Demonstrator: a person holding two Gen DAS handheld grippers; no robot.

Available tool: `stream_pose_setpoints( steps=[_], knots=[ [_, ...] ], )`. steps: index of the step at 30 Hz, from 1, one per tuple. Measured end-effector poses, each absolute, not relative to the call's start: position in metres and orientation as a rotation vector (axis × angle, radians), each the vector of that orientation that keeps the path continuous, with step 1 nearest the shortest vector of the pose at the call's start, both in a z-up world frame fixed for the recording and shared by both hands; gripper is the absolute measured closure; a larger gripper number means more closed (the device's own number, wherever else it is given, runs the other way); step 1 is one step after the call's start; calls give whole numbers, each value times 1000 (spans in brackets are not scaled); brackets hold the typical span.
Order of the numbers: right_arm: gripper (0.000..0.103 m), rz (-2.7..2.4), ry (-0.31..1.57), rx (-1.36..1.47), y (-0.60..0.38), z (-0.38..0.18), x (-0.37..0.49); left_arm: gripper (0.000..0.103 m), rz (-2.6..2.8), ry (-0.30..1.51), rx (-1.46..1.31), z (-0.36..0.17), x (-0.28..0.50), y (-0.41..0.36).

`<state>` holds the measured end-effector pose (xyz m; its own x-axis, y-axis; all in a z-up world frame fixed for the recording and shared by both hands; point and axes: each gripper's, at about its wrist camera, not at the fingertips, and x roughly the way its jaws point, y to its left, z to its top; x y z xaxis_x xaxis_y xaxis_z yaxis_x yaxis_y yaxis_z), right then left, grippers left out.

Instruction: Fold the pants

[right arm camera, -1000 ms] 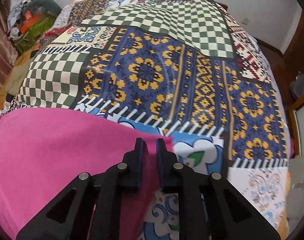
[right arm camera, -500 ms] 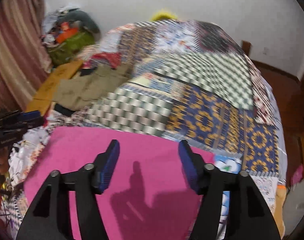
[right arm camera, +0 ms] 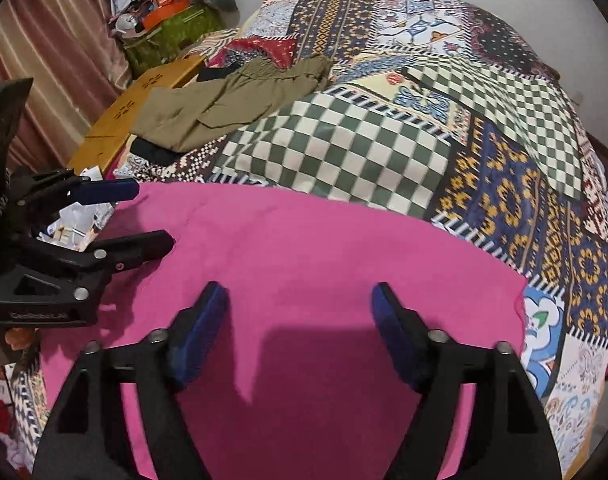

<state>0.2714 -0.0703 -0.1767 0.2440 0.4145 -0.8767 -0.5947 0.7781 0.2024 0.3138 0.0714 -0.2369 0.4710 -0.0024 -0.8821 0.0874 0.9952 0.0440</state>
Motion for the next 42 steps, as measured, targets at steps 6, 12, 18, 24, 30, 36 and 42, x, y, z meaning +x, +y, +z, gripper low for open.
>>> stream_pose_setpoints(
  steps=[6, 12, 18, 24, 30, 36, 42],
  knots=[
    [22, 672, 1133, -172, -93, -175, 253, 21, -48, 1069, 110, -231, 293, 72],
    [22, 640, 1133, -151, -112, -172, 229, 19, -28, 1063, 88, -226, 266, 78],
    [21, 608, 1117, -141, -132, -168, 199, 16, -4, 1056, 88, -220, 244, 80],
    [20, 556, 1109, -78, -160, -167, 174, 12, 10, 1039, 134, -220, 211, 79],
    [17, 504, 1098, 5, -183, -169, 158, 10, 27, 1033, 116, -219, 189, 85],
    [17, 458, 1096, 10, -190, -161, 150, 10, 70, 1020, 102, -214, 172, 93],
    [17, 471, 1007, 11, -184, -131, 148, 10, 51, 1061, -88, -208, 166, 109]
  ],
)
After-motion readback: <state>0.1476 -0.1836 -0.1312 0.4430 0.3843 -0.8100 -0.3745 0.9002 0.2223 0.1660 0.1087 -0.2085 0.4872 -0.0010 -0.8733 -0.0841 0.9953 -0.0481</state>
